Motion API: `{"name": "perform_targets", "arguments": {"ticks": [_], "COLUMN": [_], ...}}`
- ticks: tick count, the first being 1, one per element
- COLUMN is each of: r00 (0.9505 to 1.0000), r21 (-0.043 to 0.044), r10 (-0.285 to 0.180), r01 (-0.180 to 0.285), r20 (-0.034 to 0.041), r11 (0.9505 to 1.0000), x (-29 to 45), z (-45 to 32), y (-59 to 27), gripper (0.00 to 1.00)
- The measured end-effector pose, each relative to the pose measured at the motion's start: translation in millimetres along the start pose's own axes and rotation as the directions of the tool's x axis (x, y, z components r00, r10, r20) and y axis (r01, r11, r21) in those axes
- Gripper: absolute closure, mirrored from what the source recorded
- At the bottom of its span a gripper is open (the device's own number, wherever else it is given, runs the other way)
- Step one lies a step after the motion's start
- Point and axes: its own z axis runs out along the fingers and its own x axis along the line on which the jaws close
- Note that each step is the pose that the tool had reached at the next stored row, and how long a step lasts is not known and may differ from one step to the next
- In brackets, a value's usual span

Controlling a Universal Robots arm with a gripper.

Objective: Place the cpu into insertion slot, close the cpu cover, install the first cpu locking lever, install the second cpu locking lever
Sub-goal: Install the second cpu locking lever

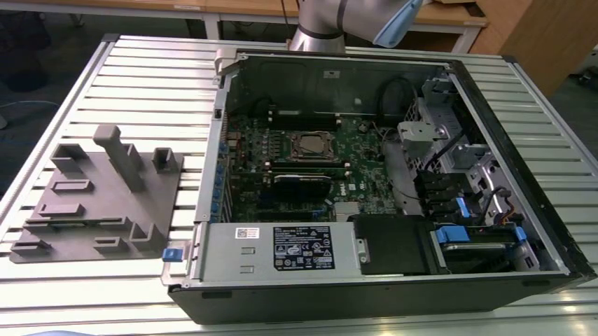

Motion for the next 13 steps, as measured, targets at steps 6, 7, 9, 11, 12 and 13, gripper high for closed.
{"name": "perform_targets", "arguments": {"ticks": [6, 7, 9, 11, 12, 13], "r00": [1.0000, 1.0000, 1.0000, 1.0000, 1.0000, 1.0000], "r21": [0.0001, 0.0001, 0.0001, 0.0002, 0.0001, 0.0001], "r10": [0.000, 0.000, 0.000, 0.000, 0.000, 0.000], "r01": [0.000, 0.000, 0.000, 0.000, 0.000, 0.000], "r20": [0.0000, 0.0000, 0.0000, 0.0000, 0.0000, 0.0000], "r11": [1.0000, 1.0000, 1.0000, 1.0000, 1.0000, 1.0000], "x": [0.4, 0.4, 0.5, 0.5, 0.5, 0.5], "z": [7.6, 7.6, 9.7, 9.8, 9.8, 9.9], "y": [-0.3, -0.3, -0.3, -0.3, -0.3, -0.3], "gripper": [0.89, 0.89, 0.89, 0.89, 0.89, 0.89]}}
